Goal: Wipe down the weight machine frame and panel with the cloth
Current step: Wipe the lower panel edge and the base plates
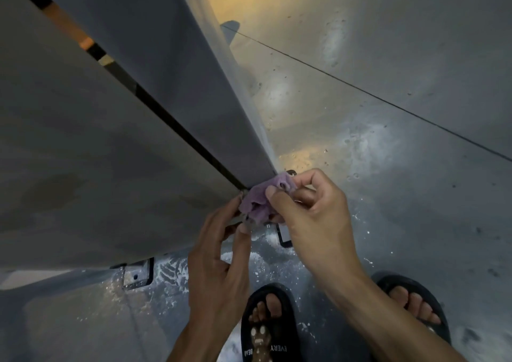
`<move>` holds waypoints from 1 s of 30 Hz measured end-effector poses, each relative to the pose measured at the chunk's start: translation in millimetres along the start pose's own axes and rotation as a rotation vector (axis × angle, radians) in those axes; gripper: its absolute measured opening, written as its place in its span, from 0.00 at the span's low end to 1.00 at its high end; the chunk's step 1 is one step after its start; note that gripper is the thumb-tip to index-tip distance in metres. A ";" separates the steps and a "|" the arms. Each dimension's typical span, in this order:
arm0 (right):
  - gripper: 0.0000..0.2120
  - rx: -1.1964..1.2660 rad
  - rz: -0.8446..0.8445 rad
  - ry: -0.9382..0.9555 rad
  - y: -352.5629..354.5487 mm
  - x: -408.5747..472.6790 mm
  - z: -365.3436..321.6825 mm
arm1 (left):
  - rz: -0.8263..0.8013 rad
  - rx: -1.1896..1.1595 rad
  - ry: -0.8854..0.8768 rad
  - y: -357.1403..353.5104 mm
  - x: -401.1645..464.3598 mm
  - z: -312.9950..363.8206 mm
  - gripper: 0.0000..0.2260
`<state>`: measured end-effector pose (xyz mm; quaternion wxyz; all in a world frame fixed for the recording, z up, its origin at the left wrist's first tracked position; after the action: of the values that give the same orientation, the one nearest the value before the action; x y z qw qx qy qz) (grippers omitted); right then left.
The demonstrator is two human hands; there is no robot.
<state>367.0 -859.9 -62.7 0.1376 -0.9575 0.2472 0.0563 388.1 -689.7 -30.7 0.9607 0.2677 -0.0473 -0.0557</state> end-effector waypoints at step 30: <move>0.10 0.122 0.001 -0.174 -27.0 -14.6 -85.3 | -0.091 0.129 -0.258 77.3 -0.5 107.4 0.14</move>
<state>370.8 -855.4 27.7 0.2167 -0.9386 0.2378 0.1243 380.9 -678.6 101.0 0.9239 0.3215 -0.1617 -0.1302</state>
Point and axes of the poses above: each hand's wrist, its own x-axis towards the middle knuckle, its own y-axis out of the back of the hand, z = x × y, the point moved 9 cm from there along x, towards the middle knuckle, and after that the axes turned 3 degrees about y, right-handed, at the moved point
